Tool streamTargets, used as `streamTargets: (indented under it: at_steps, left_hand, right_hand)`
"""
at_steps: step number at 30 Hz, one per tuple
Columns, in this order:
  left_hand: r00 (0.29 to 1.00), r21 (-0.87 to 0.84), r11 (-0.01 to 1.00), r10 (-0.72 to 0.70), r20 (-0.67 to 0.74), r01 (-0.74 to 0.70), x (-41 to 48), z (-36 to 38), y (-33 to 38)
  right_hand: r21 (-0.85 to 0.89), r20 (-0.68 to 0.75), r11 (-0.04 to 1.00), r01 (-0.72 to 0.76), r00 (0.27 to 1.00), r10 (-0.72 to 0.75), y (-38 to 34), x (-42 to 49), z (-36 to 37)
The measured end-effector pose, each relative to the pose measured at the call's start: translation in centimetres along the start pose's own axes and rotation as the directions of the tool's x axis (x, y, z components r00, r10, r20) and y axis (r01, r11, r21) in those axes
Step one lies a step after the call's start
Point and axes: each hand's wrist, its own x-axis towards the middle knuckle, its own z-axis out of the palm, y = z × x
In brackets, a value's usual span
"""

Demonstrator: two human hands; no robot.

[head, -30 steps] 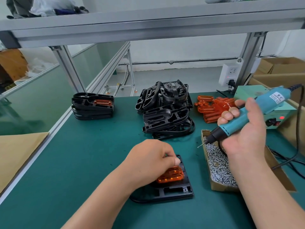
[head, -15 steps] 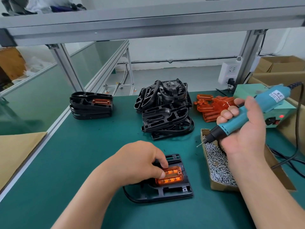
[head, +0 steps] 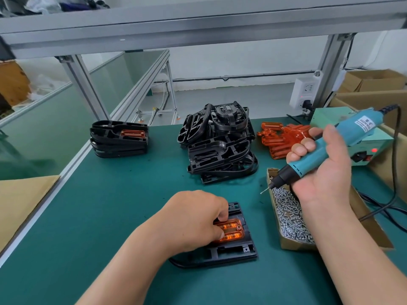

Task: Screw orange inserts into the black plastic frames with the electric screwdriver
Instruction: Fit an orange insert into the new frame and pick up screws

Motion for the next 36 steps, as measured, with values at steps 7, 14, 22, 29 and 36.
streamTargets:
  at_steps: [7, 14, 22, 29, 36]
  left_hand:
    - [1.000, -0.009, 1.000, 0.008, 0.008, -0.008, -0.3, -0.3, 0.1]
    - [0.999, -0.130, 0.991, 0.032, 0.013, -0.030, -0.7, -0.5, -0.3]
    - [0.978, -0.974, 0.226, -0.207, -0.032, 0.016, 0.0, -1.2, -2.2]
    - [0.983, -0.985, 0.161, -0.180, 0.029, 0.059, 0.3, -0.6, -3.0]
    - [0.986, -0.949, 0.310, -0.169, 0.008, 0.061, 0.8, 0.0, -2.1]
  right_hand:
    - [0.010, 0.013, 1.000, -0.005, 1.000, 0.005, -0.1, 0.1, 0.0]
    - [0.023, -0.013, 1.000, -0.008, 1.000, 0.008, -0.3, 0.1, 0.2]
    - [0.046, 0.024, 0.999, -0.009, 1.000, 0.007, 0.0, -0.3, 0.6]
    - [0.010, 0.118, 0.999, -0.037, 0.992, 0.035, 1.1, -1.2, 1.1]
    - [-0.016, 0.178, 0.997, -0.069, 0.981, 0.071, 1.8, -2.6, 1.9]
